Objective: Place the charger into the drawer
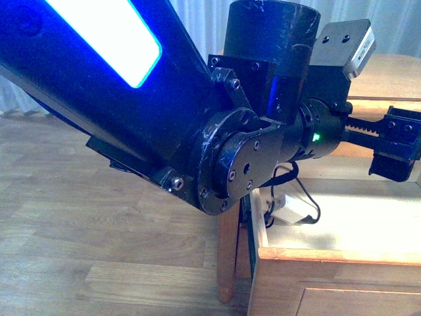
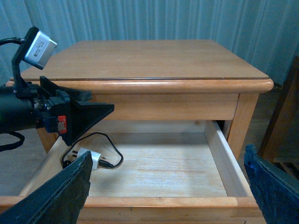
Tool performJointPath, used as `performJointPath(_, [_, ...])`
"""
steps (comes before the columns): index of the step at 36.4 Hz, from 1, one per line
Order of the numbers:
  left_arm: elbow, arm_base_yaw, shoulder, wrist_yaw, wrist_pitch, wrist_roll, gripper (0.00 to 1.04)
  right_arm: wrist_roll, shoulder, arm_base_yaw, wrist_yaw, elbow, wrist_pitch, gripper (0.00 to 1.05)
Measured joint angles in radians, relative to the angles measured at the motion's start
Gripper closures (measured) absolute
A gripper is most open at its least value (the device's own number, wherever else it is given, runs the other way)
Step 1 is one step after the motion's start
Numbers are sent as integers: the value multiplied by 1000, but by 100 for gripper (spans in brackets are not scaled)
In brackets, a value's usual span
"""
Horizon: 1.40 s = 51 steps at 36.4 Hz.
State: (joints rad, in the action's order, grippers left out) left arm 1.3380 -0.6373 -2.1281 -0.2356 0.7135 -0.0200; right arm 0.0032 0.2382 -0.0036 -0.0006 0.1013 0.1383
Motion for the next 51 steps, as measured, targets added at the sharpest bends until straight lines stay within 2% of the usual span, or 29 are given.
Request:
performJointPath(4, [-46, 8, 94, 87, 12, 3, 7, 0, 0, 0, 0, 0, 0, 9])
performJointPath(12, [-229, 109, 460, 220, 10, 13, 7, 0, 0, 0, 0, 0, 0, 9])
performJointPath(21, [-615, 238, 973, 401, -72, 61, 7, 0, 0, 0, 0, 0, 0, 9])
performJointPath(25, [-772, 291, 1192, 469, -161, 60, 7, 0, 0, 0, 0, 0, 0, 9])
performJointPath(30, [-942, 325, 1497, 583, -367, 18, 7, 0, 0, 0, 0, 0, 0, 9])
performJointPath(37, [-1075, 380, 1730, 692, -595, -109, 6, 0, 0, 0, 0, 0, 0, 9])
performJointPath(45, [-1085, 384, 1744, 685, -603, -135, 7, 0, 0, 0, 1, 0, 0, 9])
performJointPath(48, [-1105, 443, 1774, 494, -599, -68, 20, 0, 0, 0, 0, 0, 0, 9])
performJointPath(51, [-1134, 480, 1804, 396, -595, -30, 33, 0, 0, 0, 0, 0, 0, 9])
